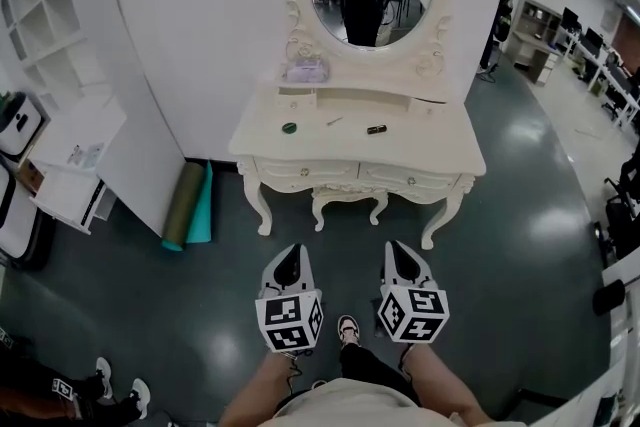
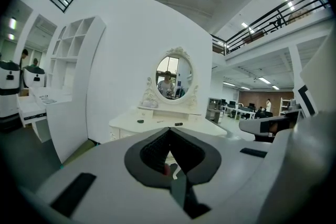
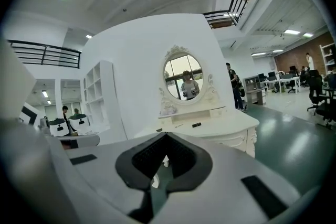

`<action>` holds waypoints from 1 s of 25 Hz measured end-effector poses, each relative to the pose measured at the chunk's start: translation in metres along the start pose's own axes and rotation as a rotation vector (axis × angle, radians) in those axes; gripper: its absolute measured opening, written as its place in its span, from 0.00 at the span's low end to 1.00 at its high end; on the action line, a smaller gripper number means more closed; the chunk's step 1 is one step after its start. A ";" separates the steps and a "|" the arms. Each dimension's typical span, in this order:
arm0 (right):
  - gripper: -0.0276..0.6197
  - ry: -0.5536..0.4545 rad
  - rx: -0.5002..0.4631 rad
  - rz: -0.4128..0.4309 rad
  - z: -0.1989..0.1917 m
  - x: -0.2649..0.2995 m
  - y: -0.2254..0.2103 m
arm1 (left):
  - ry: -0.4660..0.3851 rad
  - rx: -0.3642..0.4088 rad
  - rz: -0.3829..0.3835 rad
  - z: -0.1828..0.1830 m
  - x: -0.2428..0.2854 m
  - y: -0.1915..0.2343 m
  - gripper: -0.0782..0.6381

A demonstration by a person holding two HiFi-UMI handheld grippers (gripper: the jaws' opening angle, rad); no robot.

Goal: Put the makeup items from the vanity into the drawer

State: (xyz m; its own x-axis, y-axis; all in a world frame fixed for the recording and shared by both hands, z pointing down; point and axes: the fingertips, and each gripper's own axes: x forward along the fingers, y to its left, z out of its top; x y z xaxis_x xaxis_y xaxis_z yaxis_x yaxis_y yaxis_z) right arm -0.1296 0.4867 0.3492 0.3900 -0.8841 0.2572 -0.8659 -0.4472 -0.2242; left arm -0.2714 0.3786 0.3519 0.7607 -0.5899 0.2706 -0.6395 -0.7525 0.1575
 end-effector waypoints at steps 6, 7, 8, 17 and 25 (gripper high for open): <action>0.07 0.005 -0.001 0.036 0.027 0.063 -0.020 | -0.018 0.015 0.027 0.030 0.061 -0.001 0.11; 0.07 0.006 -0.001 0.043 0.031 0.073 -0.023 | -0.020 0.011 0.032 0.034 0.072 0.000 0.11; 0.07 0.007 -0.001 0.049 0.035 0.084 -0.026 | -0.020 0.007 0.038 0.037 0.083 0.001 0.11; 0.07 0.026 -0.001 0.084 0.064 0.172 -0.062 | -0.009 0.003 0.084 0.061 0.171 0.010 0.11; 0.07 0.073 0.008 0.105 0.059 0.223 -0.077 | 0.034 -0.018 0.135 0.050 0.212 0.030 0.11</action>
State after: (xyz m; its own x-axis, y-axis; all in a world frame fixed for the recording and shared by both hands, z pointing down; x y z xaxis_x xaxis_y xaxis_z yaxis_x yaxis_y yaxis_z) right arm 0.0422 0.3161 0.3680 0.2735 -0.9140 0.2997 -0.8982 -0.3541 -0.2605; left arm -0.1235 0.2164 0.3661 0.6636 -0.6749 0.3229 -0.7380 -0.6613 0.1345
